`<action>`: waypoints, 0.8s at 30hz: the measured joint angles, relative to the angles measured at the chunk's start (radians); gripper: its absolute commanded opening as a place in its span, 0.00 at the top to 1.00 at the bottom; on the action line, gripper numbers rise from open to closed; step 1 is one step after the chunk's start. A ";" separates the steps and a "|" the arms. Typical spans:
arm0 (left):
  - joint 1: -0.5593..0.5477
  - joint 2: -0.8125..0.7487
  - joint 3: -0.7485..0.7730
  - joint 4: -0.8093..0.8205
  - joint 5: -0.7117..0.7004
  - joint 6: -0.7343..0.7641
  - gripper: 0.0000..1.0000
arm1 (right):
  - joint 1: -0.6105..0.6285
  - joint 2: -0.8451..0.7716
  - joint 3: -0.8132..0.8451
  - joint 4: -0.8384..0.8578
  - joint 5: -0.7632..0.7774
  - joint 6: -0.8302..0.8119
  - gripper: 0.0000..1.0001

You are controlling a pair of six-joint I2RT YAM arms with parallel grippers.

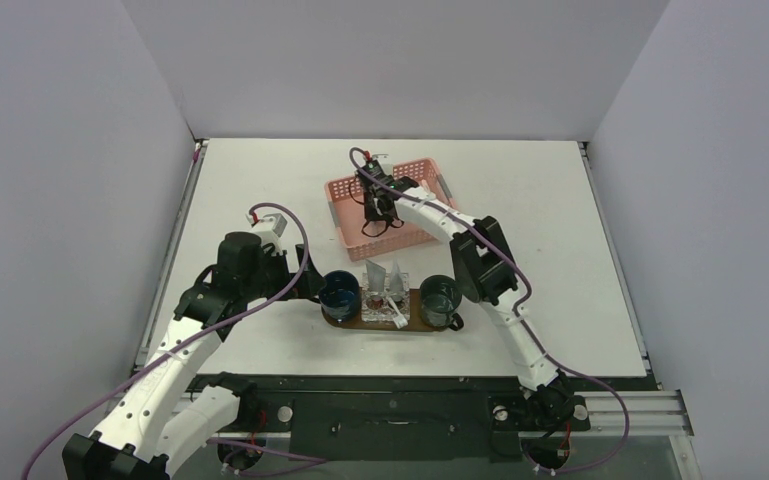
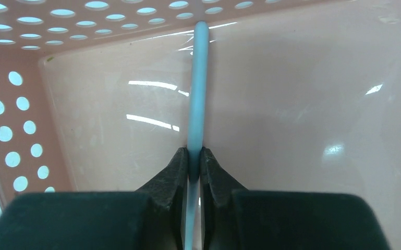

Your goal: Prepare toiletry sets of a toothbrush and toothpaste on the tray

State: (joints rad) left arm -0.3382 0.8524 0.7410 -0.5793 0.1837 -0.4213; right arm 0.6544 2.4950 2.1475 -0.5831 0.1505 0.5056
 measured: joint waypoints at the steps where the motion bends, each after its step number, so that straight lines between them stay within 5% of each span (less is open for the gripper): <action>1: 0.000 0.000 0.000 0.000 0.000 0.000 0.04 | -0.003 -0.001 -0.005 0.005 -0.006 0.001 1.00; 24: 0.000 0.012 0.000 0.000 0.006 0.000 0.04 | -0.087 -0.253 -0.318 0.152 -0.028 0.009 1.00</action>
State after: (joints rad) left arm -0.3382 0.8646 0.7410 -0.5793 0.1894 -0.4213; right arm 0.5671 2.2425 1.8294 -0.4313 0.1226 0.5144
